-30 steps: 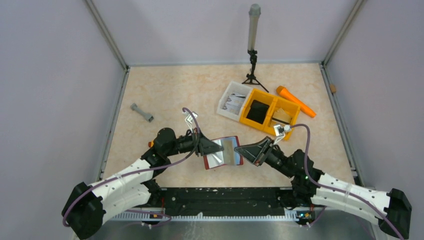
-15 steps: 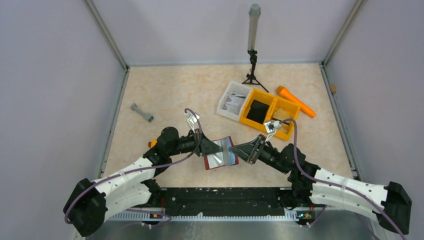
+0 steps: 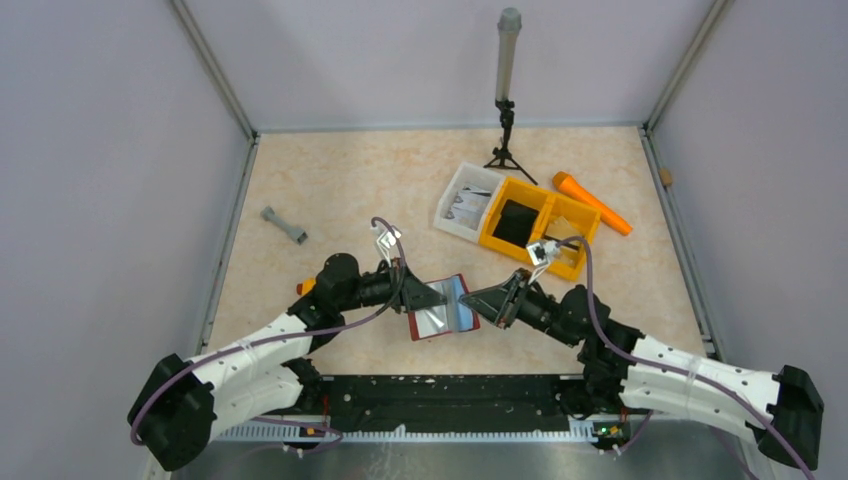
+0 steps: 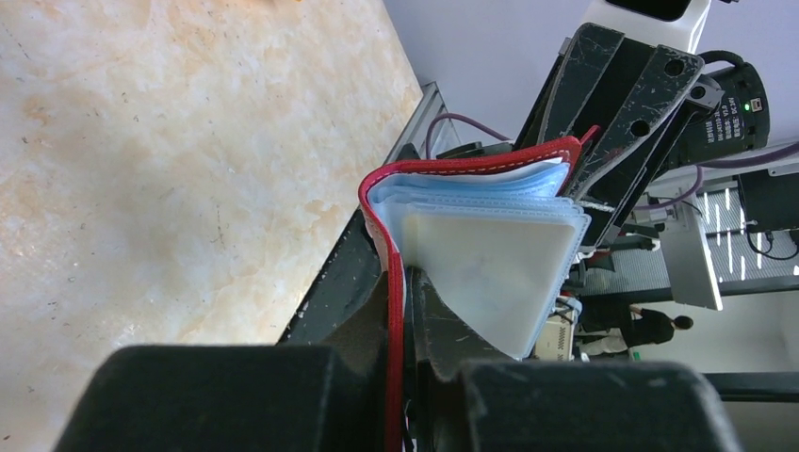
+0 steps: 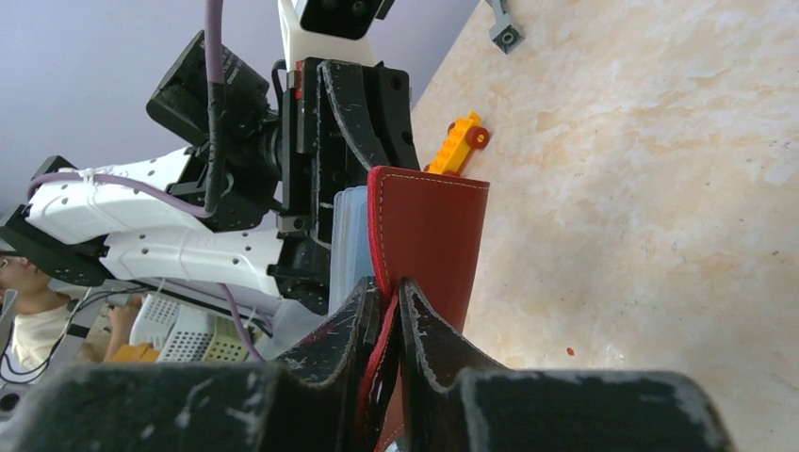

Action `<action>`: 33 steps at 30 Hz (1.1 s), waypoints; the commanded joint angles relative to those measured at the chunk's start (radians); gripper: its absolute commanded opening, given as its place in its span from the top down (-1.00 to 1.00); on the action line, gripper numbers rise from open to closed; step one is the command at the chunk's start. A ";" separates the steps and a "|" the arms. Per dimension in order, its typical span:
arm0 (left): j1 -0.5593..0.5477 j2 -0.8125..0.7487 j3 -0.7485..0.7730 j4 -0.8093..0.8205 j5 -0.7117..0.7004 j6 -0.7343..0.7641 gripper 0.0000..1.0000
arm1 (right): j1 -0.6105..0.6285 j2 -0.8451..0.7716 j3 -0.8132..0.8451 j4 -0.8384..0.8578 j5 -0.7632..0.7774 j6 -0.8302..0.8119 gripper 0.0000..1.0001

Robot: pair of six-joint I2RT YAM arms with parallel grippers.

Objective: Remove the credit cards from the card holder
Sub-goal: Remove the credit card from the card holder.

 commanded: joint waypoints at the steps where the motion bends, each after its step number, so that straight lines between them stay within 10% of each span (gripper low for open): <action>1: -0.011 -0.017 0.063 0.117 0.048 -0.012 0.91 | -0.004 -0.029 0.022 -0.074 0.022 -0.025 0.68; 23: -0.012 -0.057 0.052 0.077 0.005 -0.004 0.92 | -0.005 -0.214 -0.090 0.048 0.027 0.043 -0.06; 33: -0.011 -0.044 0.056 0.088 0.020 -0.013 0.93 | -0.005 -0.177 -0.078 0.063 0.003 0.043 0.24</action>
